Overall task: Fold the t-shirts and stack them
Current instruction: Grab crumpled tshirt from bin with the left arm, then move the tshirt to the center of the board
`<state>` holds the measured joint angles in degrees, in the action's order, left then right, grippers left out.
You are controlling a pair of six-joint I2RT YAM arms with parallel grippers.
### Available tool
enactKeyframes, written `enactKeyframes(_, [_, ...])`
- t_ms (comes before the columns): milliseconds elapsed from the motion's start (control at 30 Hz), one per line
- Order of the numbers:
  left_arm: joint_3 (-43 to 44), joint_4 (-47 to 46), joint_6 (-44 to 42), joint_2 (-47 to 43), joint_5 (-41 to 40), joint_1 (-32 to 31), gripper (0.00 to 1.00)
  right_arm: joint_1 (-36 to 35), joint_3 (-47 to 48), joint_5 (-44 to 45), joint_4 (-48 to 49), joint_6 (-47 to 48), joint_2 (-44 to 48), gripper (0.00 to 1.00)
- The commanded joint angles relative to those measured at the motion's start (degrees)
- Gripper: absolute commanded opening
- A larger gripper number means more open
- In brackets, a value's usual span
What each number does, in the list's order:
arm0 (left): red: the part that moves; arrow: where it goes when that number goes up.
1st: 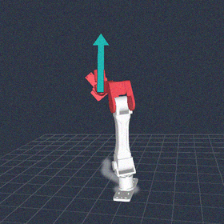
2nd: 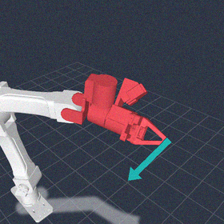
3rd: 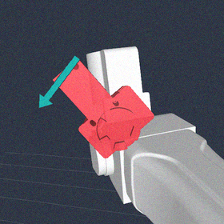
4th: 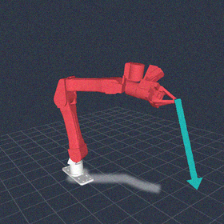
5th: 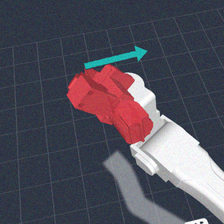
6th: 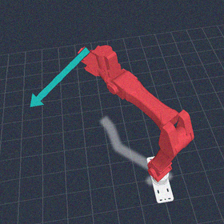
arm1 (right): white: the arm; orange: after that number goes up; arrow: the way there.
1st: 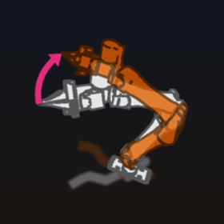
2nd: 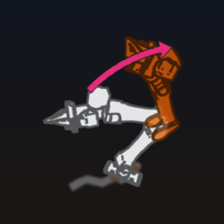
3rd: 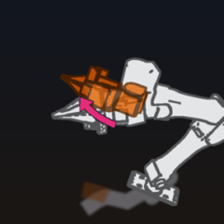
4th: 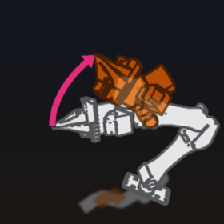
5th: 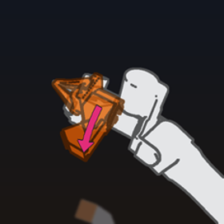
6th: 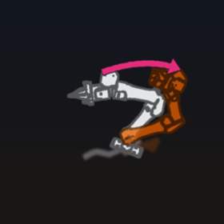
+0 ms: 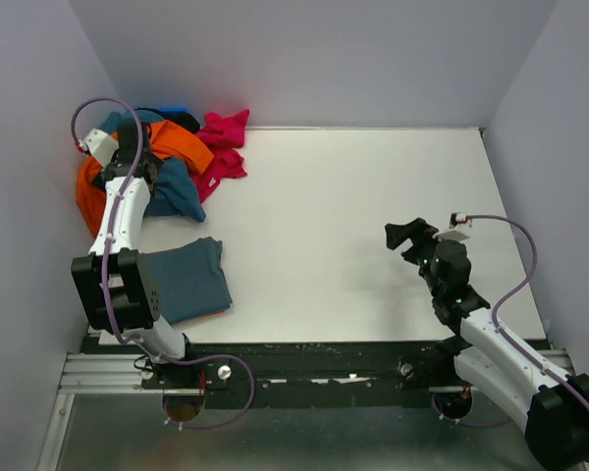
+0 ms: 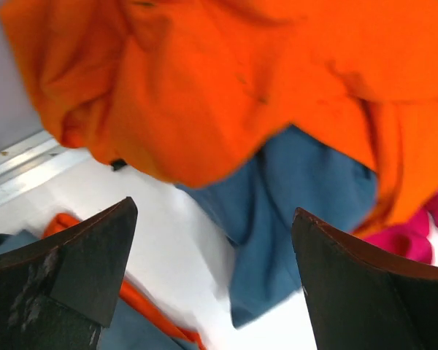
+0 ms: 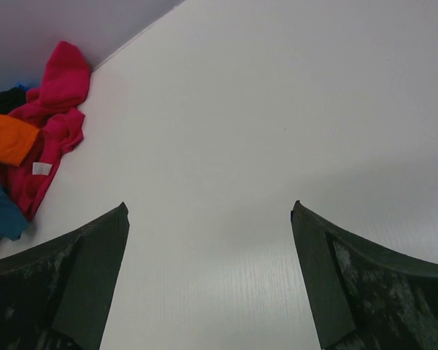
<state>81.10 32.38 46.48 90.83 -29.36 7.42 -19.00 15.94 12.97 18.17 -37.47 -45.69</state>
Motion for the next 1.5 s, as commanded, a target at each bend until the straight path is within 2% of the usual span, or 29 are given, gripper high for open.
enactKeyframes(0, [4.58, 3.74, 1.51, 4.17, -2.63, 5.31, 0.99, 0.20, -2.76, -1.19, 2.13, -1.28, -1.06, 1.00])
enactKeyframes(167, [8.45, 1.90, 1.16, 11.20, -1.48, 8.31, 0.99, 0.20, -6.01, -4.62, 7.04, -1.72, -0.63, 1.00])
enactKeyframes(233, [9.77, 0.50, 0.90, 14.01, -0.44, 8.92, 0.96, 0.20, -6.63, -4.89, 8.19, -1.81, -0.54, 1.00])
enactKeyframes(267, [10.39, 0.14, 0.81, 15.51, 0.53, 9.28, 0.89, 0.20, -6.80, -4.54, 8.54, -1.90, -0.63, 1.00])
enactKeyframes(333, [11.79, -0.47, 0.54, 17.62, 2.64, 9.37, 0.67, 0.20, -6.72, -3.84, 8.72, -1.90, -0.89, 1.00])
enactKeyframes(367, [12.24, -0.48, 0.54, 18.15, 3.95, 9.45, 0.52, 0.20, -6.54, -3.48, 8.72, -1.81, -1.15, 1.00])
enactKeyframes(400, [12.15, -0.82, 0.89, 18.07, 5.27, 9.45, 0.31, 0.20, -6.45, -3.22, 8.63, -1.99, -1.50, 1.00])
enactKeyframes(433, [11.72, -1.61, 1.16, 17.37, 6.33, 9.19, 0.01, 0.20, -6.10, -2.96, 8.63, -1.99, -1.94, 1.00])
enactKeyframes(567, [8.46, -3.12, 2.47, 11.58, 4.41, 7.35, 0.00, 0.20, -4.52, -2.34, 6.97, -1.64, -3.26, 1.00])
enactKeyframes(700, [9.25, -1.53, 1.51, 3.15, 1.07, 4.54, 0.00, 0.20, -4.43, -1.99, 6.35, -1.64, -2.91, 1.00])
enactKeyframes(867, [13.54, -4.43, -4.81, -4.95, 5.54, -1.60, 0.00, 0.20, -4.43, -2.51, 6.44, -1.90, -2.39, 1.00])
enactKeyframes(967, [22.41, -0.49, -7.18, -5.22, 5.02, -10.46, 0.00, 0.20, -4.17, -2.78, 6.09, -1.99, -1.86, 1.00])
enactKeyframes(1067, [28.22, -0.74, -7.20, -5.05, 7.29, -20.31, 0.00, 0.20, -3.82, -2.43, 4.68, -1.90, -0.81, 1.00])
enactKeyframes(1200, [34.89, -6.70, -9.46, -2.16, 16.77, -33.41, 0.00, 0.28, -3.90, -1.02, 2.66, -1.29, 2.18, 1.00])
enactKeyframes(1233, [39.35, -6.72, -11.65, -0.40, 19.06, -36.83, 0.00, 0.20, -3.99, -0.50, 2.13, -1.29, 3.06, 1.00])
enactKeyframes(1300, [49.81, -3.04, -16.22, 3.90, 16.98, -42.72, 0.00, 0.20, -4.25, 0.47, 1.25, -1.02, 4.55, 1.00])
enactKeyframes(1333, [52.99, -2.33, -17.03, 5.31, 18.54, -43.71, 0.00, 0.20, -4.43, 0.65, 1.08, -0.85, 5.26, 1.00])
enactKeyframes(1400, [52.94, -2.24, -15.03, 5.94, 20.05, -43.46, 0.09, 0.20, -4.43, 1.53, 0.20, -0.58, 6.66, 1.00])
enactKeyframes(1433, [50.58, -2.41, -14.32, 5.33, 19.00, -43.19, 0.19, 0.20, -4.34, 1.70, -0.24, -0.32, 7.45, 1.00])
enactKeyframes(1467, [47.78, -2.58, -14.05, 4.19, 17.34, -43.02, 0.35, 0.20, -4.34, 2.23, -0.94, -0.15, 8.07, 1.00])
